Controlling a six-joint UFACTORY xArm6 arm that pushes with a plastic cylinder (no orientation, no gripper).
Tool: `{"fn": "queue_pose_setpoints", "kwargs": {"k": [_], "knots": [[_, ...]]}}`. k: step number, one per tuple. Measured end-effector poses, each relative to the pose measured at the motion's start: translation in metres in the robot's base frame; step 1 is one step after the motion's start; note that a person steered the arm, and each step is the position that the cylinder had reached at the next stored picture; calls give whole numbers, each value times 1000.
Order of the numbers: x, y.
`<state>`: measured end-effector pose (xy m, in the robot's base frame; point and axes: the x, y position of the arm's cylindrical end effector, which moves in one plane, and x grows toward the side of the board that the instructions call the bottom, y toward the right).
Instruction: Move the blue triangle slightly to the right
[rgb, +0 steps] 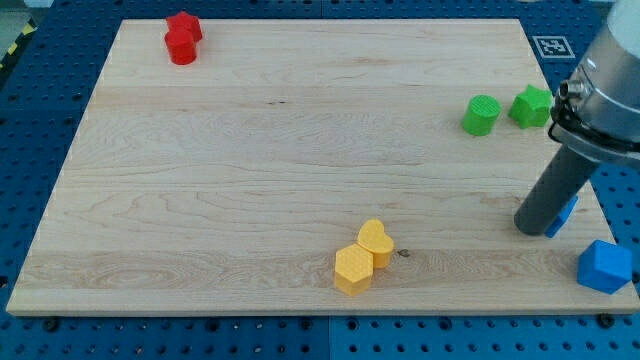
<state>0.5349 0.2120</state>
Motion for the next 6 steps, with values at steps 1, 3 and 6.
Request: {"fn": "queue_pose_setpoints", "kwargs": {"k": [1,3,6], "knots": [[-2,0],[44,-16],[82,49]]}}
